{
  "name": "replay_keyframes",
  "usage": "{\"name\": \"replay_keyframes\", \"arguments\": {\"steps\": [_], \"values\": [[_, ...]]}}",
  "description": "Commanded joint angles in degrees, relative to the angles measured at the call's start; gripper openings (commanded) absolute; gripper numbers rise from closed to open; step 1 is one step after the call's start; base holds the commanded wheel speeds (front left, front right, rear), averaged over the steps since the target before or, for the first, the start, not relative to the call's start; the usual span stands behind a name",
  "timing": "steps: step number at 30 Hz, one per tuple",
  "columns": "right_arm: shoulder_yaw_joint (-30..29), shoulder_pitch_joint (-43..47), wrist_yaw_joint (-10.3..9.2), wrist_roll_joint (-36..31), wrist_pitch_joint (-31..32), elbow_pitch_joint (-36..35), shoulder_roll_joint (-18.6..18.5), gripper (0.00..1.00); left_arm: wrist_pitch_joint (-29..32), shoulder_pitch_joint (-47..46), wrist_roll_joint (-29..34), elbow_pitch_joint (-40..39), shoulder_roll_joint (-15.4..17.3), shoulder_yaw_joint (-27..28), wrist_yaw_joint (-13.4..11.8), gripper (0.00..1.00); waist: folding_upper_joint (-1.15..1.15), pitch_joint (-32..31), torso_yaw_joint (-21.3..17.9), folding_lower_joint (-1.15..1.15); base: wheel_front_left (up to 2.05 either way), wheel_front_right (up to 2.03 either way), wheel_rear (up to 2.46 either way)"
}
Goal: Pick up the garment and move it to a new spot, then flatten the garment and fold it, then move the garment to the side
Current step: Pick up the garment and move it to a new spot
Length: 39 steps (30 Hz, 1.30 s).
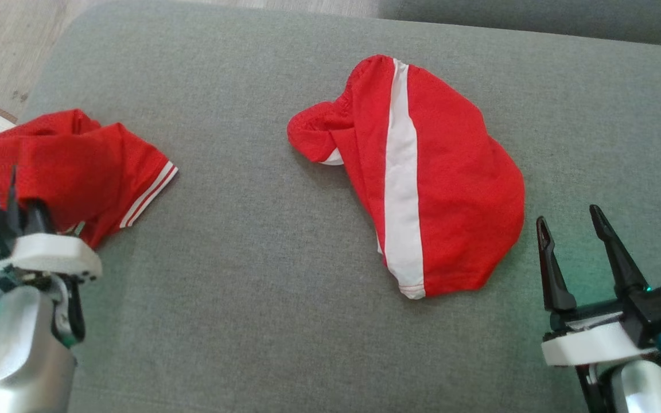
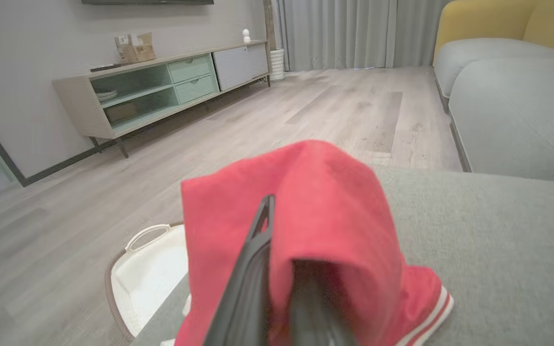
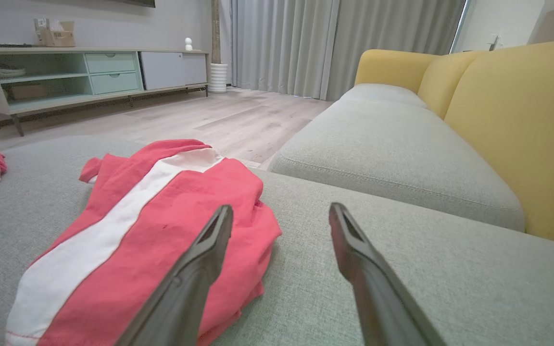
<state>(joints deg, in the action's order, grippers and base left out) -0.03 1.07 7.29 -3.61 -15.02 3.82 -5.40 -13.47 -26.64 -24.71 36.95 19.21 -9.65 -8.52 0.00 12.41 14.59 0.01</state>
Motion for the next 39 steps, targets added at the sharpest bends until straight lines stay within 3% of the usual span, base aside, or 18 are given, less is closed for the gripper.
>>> {"name": "replay_keyframes", "arguments": {"steps": [1,7,13,20,31,39], "values": [[1.46,-1.61,0.20,-0.13,0.02,-1.62,-0.89,1.00,-1.07,-1.96,0.43,-0.99,1.90,2.33,-0.20,1.00,0.00,-0.49,-0.05,-0.01,0.00,0.00,0.00],[1.08,-1.10,0.20,0.15,0.02,-0.94,0.12,1.00,-1.47,1.79,2.31,-2.41,-0.52,1.46,-0.55,1.00,0.00,-3.10,-0.86,-0.01,0.00,0.00,0.00],[1.24,-0.43,0.20,0.63,0.02,-0.22,1.66,1.00,-1.51,10.49,5.39,-9.48,-3.33,-0.11,-1.80,1.00,0.00,-6.69,-2.59,-0.01,0.00,0.00,0.00],[1.02,1.39,0.20,1.02,0.02,0.56,2.40,1.00,-1.51,19.94,7.21,-19.30,-7.70,-1.28,-1.46,1.00,0.00,-11.16,-5.15,-0.01,0.00,0.00,0.00],[2.94,5.31,0.20,4.80,0.02,-0.46,2.51,1.00,-1.52,31.29,12.05,-32.75,-14.01,-1.05,1.96,1.00,0.00,-16.21,-10.01,-0.01,0.00,0.00,0.00],[4.62,9.51,0.20,7.16,0.02,-0.40,2.51,1.00,-1.52,35.65,14.56,-33.31,-15.61,0.21,5.28,1.00,0.00,-18.98,-11.48,-0.01,0.00,0.00,0.00]]}}
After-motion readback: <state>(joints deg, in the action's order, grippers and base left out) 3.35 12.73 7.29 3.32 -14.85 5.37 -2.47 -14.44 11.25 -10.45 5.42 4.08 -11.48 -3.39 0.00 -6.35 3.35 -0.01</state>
